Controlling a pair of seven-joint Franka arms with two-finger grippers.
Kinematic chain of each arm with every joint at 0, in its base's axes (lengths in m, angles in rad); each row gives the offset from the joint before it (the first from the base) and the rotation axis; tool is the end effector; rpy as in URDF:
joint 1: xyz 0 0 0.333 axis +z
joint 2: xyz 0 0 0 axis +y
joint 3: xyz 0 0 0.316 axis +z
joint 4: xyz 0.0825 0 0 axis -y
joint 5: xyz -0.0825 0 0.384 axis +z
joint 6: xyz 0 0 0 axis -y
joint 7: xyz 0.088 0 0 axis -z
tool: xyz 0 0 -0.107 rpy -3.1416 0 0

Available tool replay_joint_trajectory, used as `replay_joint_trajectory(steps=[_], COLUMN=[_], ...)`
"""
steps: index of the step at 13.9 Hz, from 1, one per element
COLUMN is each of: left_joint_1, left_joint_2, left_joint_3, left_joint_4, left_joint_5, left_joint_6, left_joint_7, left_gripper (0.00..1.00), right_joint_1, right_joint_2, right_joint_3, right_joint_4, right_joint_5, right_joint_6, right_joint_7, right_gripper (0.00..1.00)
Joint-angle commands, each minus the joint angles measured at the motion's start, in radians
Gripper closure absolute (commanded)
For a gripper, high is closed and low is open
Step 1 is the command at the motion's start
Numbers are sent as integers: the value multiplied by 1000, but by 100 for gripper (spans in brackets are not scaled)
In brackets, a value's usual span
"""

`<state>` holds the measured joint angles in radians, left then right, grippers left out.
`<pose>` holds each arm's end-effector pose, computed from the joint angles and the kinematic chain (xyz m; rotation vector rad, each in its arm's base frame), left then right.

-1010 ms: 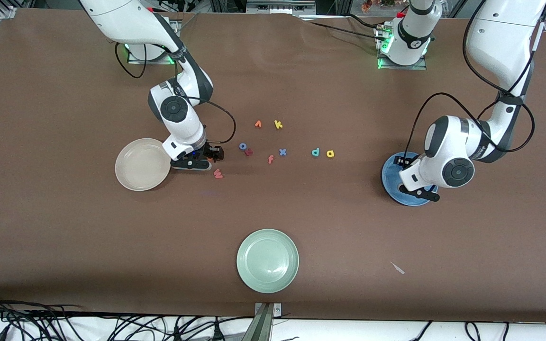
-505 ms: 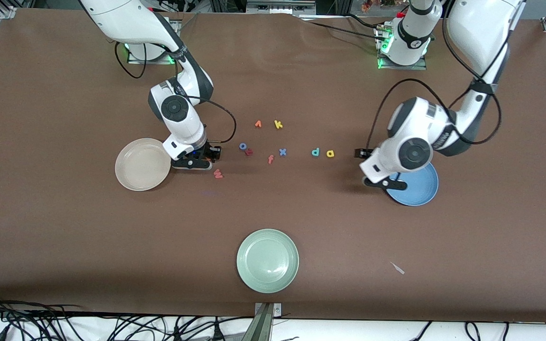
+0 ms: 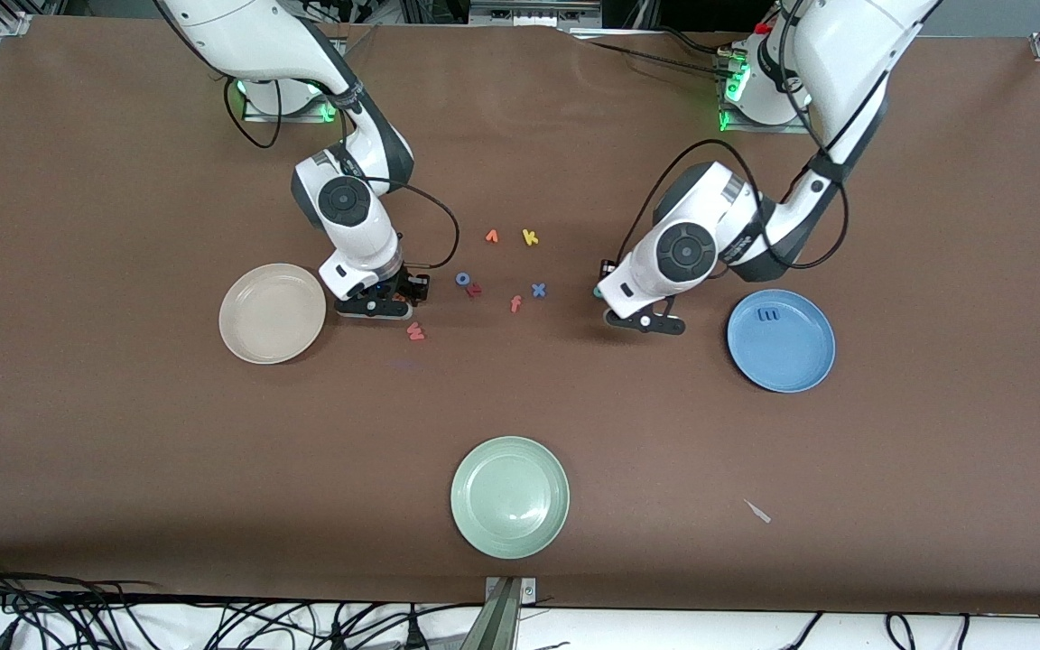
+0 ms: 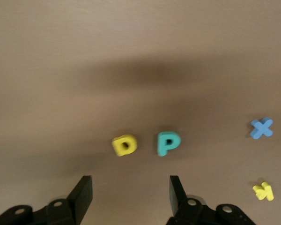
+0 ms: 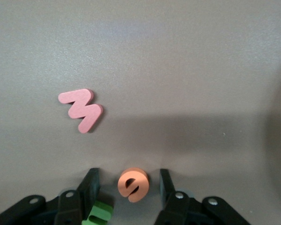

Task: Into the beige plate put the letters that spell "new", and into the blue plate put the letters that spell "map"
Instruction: 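Grasp the P with the left gripper while the right gripper lifts the e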

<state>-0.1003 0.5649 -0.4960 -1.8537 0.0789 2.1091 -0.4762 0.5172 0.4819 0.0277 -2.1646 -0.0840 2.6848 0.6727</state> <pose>0.5175 -0.3293 0.2307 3.0464 -0.2052 -0.4741 0.4830 0.2962 0.1726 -3.1384 0.0887 -0.0732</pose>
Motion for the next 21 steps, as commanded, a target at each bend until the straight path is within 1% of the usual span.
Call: replay_joint_trajectory(steps=[1,2,4,6,9,10,11,12,13,14,15,17,18,19,21], left_joint_1=[-45,-55,-62,-71,-82,-82,-87,-96,-98,-96,-95,-88,-82,-79,-75], left_joint_2=[52,61,84,105,128,132,132,135,136,138,136,116,90,55,27], left_joint_3=[7,10,11,14,20,20,20,20,22,20,20,20,20,19,20], left_joint_4=[11,11,11,10,11,11,11,11,11,10,11,11,14,34,129], left_joint_5=[2,4,4,5,79,85,85,85,87,87,87,87,87,87,87], left_joint_6=[64,84,104,120,137,150,154,152,154,152,147,129,100,47,-137], left_joint_7=[-13,-16,-16,-28,-62,-82,-96,-105,-108,-108,-107,-108,-105,-101,-94], left_gripper=[36,36,36,36,37,44,52,62,78,94,100,100,100,100,100], right_joint_1=[15,15,14,15,15,14,14,14,14,12,12,12,12,12,12], right_joint_2=[20,20,20,20,20,20,17,7,-9,-28,-45,-72,-83,-101,-134], right_joint_3=[-9,-17,-26,-28,-29,-29,-29,-29,-41,-57,-78,-121,-144,-176,-253], right_joint_4=[-9,-9,-9,-9,-9,-9,-8,-5,3,17,32,52,61,71,77], right_joint_5=[-16,-17,-42,-42,-42,-42,-42,-42,-42,-42,-42,-42,-42,-40,-40], right_joint_6=[20,20,20,20,18,18,15,10,-14,-70,-124,-195,-226,-264,-333], right_joint_7=[24,19,19,19,19,18,16,7,-17,-59,-103,-200,-252,-316,-477], right_gripper=[42,42,47,60,76,79,79,80,80,79,80,80,79,80,79])
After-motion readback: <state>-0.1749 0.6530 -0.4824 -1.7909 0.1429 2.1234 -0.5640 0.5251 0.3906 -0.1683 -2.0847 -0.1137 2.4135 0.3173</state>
